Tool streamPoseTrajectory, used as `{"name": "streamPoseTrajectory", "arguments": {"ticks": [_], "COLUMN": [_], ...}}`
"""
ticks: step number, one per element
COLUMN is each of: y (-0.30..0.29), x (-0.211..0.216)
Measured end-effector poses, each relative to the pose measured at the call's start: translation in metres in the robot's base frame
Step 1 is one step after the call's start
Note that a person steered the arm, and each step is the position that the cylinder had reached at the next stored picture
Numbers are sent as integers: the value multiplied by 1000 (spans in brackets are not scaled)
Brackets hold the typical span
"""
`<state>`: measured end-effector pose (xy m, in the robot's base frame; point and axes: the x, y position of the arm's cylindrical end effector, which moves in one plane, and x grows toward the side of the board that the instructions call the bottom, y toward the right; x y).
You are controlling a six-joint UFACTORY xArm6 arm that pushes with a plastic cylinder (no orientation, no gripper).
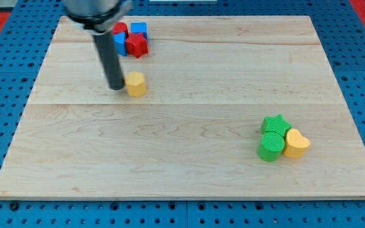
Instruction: Push the yellow hexagon into the green star
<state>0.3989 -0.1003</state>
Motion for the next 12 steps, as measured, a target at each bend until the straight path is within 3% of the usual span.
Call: {"name": "streamPoseTrajectory", "arguments": {"ticks": [1, 2, 3, 4, 5, 6, 7, 9, 10, 12], "y": [57, 97, 65, 116, 155, 157, 116, 180, 209, 166], "x": [13, -2, -51, -35, 12, 34, 15, 109, 121, 105]}}
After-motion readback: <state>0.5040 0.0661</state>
